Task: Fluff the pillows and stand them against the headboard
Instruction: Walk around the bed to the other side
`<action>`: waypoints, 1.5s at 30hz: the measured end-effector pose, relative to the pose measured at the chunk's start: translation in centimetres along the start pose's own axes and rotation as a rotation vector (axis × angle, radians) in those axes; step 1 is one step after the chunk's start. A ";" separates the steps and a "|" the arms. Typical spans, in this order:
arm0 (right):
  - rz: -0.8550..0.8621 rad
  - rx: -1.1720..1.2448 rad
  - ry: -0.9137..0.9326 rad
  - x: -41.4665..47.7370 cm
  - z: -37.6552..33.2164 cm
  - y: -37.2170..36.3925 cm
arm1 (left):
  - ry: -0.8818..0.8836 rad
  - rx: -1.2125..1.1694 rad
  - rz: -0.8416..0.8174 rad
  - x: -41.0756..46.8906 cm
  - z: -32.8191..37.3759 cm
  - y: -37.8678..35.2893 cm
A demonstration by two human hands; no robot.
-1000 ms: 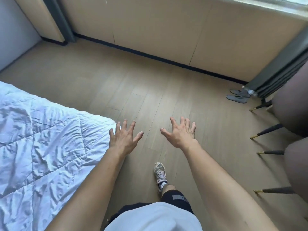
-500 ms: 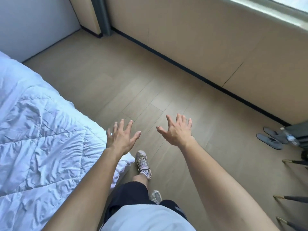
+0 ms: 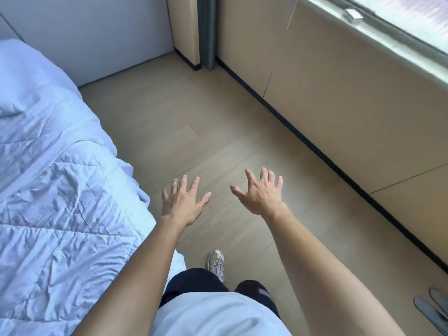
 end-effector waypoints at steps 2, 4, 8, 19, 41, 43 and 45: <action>-0.013 -0.023 0.043 3.5 -1.2 1.1 | 0.027 -0.015 0.002 3.0 -0.4 1.1; -0.019 -0.028 0.074 6.8 -2.4 1.9 | 0.054 -0.024 0.012 5.5 -0.8 1.9; -0.011 -0.073 0.164 14.1 -5.2 2.9 | 0.130 -0.055 0.014 10.8 -2.4 3.2; -0.030 -0.129 0.440 37.4 -17.0 7.5 | 0.405 -0.132 0.126 29.8 -8.4 9.8; -0.055 -0.264 0.846 65.2 -56.0 13.2 | 0.828 -0.257 0.192 52.9 -38.7 22.3; -0.054 -0.257 0.858 66.5 -60.1 13.9 | 0.850 -0.251 0.194 54.6 -42.0 23.5; -0.060 -0.257 0.886 67.8 -64.5 14.5 | 0.880 -0.263 0.202 56.2 -45.4 25.0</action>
Point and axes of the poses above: each hand's wrist, its own x-axis towards the middle knuckle, its own y-axis out of the back of the hand, z = x × y, the point moved 3 cm from there along x, towards the middle knuckle, and after that the axes turned 5 degrees about z, right-handed, at the moved point
